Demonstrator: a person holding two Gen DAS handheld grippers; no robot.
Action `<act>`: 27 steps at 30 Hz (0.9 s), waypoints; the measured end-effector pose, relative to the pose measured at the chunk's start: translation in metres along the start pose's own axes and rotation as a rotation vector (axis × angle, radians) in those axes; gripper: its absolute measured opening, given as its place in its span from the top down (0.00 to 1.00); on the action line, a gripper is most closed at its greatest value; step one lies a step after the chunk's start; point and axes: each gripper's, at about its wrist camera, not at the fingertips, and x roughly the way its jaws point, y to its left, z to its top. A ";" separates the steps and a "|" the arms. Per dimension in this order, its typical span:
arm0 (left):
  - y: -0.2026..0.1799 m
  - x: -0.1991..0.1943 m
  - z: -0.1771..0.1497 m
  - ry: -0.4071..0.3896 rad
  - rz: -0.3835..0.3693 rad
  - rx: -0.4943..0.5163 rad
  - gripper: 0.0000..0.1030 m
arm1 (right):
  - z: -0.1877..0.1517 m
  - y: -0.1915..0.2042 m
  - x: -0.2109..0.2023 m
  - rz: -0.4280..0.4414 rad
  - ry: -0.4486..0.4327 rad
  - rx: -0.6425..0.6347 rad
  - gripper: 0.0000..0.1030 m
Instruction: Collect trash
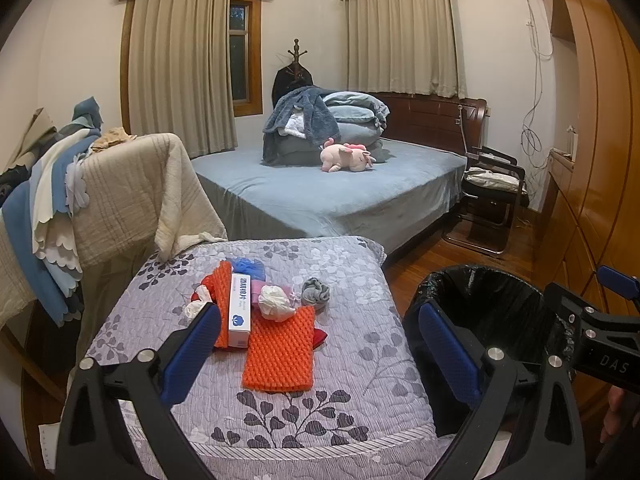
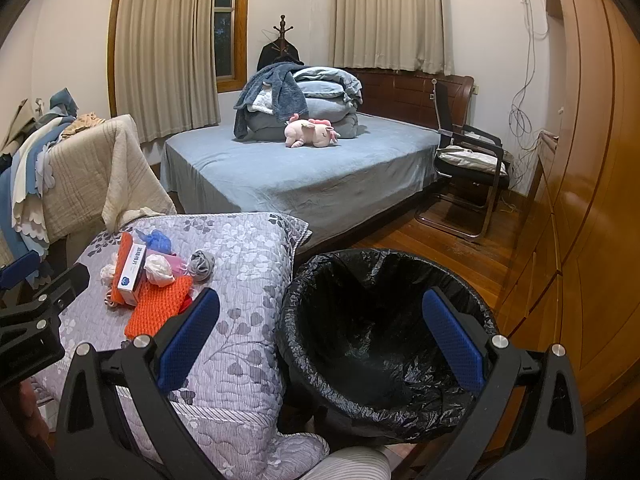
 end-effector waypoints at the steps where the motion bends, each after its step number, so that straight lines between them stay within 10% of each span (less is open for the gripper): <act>1: 0.000 0.000 0.000 0.000 0.000 0.001 0.06 | 0.000 0.000 0.000 0.000 0.000 0.000 0.04; 27: 0.003 0.005 -0.006 0.005 -0.003 -0.007 0.06 | 0.000 0.000 0.000 0.004 0.002 0.001 0.04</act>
